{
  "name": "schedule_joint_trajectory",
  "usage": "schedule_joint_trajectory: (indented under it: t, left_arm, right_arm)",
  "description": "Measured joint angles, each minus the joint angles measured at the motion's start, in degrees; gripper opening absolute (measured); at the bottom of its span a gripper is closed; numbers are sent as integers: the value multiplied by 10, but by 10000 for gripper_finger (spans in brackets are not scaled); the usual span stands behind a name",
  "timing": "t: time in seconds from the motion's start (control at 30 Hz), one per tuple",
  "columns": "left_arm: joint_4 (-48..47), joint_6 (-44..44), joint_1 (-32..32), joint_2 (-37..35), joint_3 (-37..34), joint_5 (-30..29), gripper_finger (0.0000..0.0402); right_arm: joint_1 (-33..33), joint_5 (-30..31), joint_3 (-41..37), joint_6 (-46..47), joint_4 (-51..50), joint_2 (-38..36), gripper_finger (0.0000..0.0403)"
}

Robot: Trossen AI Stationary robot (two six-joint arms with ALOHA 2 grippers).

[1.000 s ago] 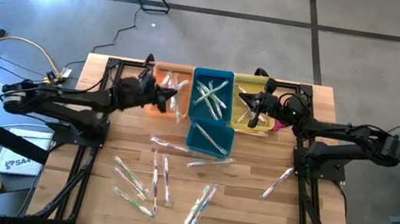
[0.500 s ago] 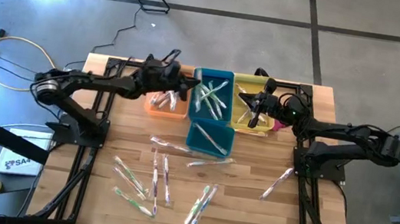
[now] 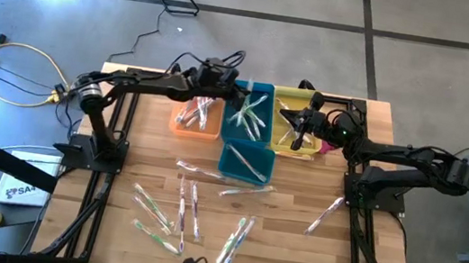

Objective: Pick & Place Toothbrushes
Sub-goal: Put the green toothbrush into the top blue bin, then put the violet toothbrush into the yellow bin

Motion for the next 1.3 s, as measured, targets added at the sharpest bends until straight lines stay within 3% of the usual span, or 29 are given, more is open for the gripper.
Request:
schedule_joint_trajectory:
  t: [0.83,1.3]
  left_arm:
    - [-8,-50,0,98,13,2,31]
    - [-12,-44,0,98,13,-11,145]
  right_arm:
    - [0,0,0,0,0,0,2]
    - [0,0,0,0,0,0,2]
